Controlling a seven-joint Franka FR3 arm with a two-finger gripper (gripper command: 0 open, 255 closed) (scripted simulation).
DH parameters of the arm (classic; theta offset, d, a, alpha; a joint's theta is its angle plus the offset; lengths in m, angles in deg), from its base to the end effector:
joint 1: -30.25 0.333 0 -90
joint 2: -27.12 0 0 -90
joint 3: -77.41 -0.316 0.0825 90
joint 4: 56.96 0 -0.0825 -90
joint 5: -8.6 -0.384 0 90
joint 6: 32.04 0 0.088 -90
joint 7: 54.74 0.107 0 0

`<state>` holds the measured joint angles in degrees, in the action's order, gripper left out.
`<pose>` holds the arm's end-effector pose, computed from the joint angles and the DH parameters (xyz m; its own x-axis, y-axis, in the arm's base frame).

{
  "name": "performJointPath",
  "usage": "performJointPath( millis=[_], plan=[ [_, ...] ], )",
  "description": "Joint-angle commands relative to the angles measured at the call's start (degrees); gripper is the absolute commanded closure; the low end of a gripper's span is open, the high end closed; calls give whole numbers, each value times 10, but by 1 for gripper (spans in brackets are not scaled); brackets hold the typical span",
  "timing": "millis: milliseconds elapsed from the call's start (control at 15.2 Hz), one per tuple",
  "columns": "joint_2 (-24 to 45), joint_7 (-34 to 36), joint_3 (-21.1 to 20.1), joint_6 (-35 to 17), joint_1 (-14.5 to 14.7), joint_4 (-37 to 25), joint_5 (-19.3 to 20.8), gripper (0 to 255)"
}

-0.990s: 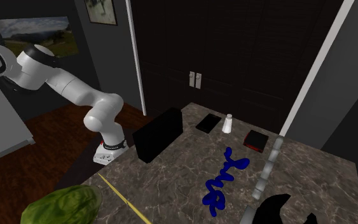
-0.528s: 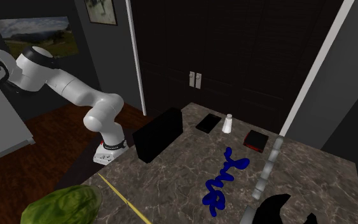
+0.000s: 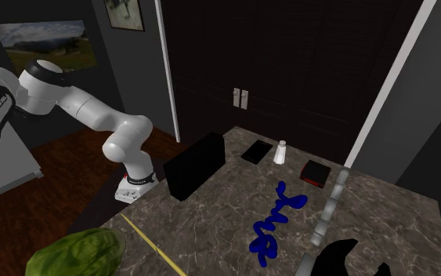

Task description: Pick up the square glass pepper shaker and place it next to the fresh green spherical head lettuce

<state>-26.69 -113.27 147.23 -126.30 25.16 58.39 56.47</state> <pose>-0.0808 -0.5110 0.4957 0.9951 -0.0792 0.0586 -0.0821 -0.9954 0.0498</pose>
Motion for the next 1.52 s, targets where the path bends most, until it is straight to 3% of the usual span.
performJointPath(
  millis=[0, 660, 1188, 1254, 1452],
  plan=[
    [-4, 4, 8, -12, -2, 14, 8, 255],
    [-20, 17, 54, -66, -3, 64, 45, 255],
    [-20, 17, 54, -66, -3, 64, 45, 255],
    [-20, 17, 54, -66, -3, 64, 45, 0],
    [-20, 17, 54, -66, -3, 64, 45, 0]
  ],
)
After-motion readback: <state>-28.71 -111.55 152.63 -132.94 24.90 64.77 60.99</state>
